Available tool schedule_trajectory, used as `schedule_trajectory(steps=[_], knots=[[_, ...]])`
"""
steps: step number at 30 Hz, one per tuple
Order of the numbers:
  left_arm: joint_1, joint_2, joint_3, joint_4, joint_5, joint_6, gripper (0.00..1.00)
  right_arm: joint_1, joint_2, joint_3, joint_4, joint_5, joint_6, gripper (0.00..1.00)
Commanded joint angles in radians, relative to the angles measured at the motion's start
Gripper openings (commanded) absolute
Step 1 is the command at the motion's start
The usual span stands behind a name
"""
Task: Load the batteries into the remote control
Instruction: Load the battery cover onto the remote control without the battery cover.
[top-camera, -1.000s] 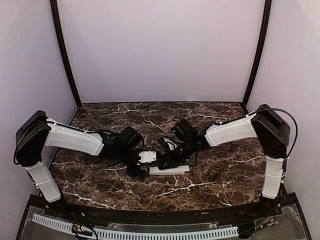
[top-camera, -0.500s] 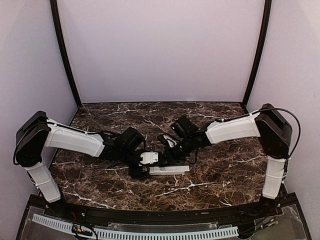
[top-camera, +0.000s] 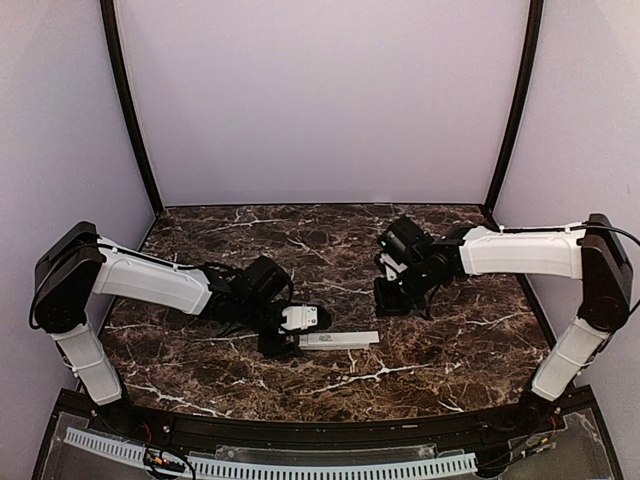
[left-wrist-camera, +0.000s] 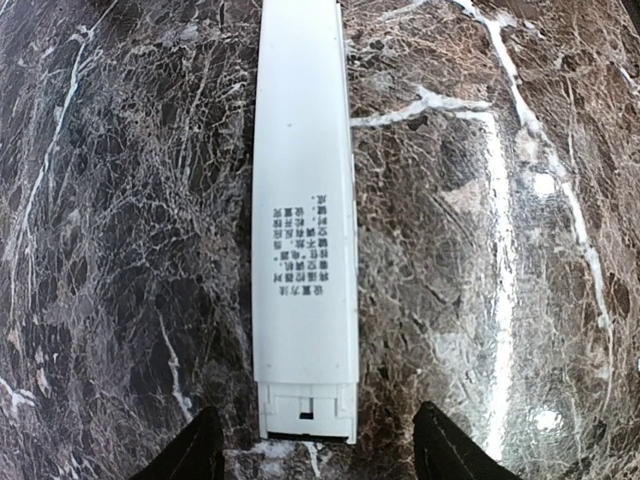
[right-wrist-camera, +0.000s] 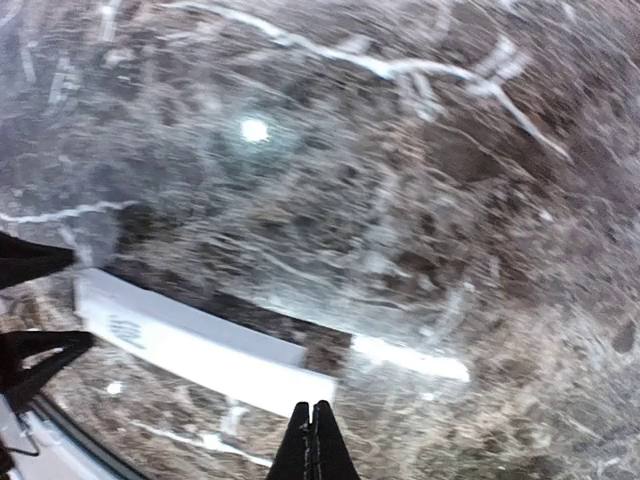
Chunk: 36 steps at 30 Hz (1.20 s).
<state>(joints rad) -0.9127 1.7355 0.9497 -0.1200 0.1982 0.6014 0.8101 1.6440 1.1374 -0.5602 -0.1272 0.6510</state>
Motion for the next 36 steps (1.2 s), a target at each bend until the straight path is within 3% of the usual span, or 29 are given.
schedule_trajectory(steps=[1,15,36], knots=[[-0.005,0.008,0.017,-0.02,-0.012,0.009,0.63,-0.005,0.024,-0.033,-0.201,0.232,0.037,0.0],[-0.004,-0.007,-0.002,-0.028,-0.03,0.013,0.58,0.082,0.248,0.081,-0.277,0.313,0.03,0.0],[-0.004,-0.004,-0.001,-0.024,-0.042,0.012,0.57,0.135,0.287,0.17,-0.28,0.297,0.023,0.0]])
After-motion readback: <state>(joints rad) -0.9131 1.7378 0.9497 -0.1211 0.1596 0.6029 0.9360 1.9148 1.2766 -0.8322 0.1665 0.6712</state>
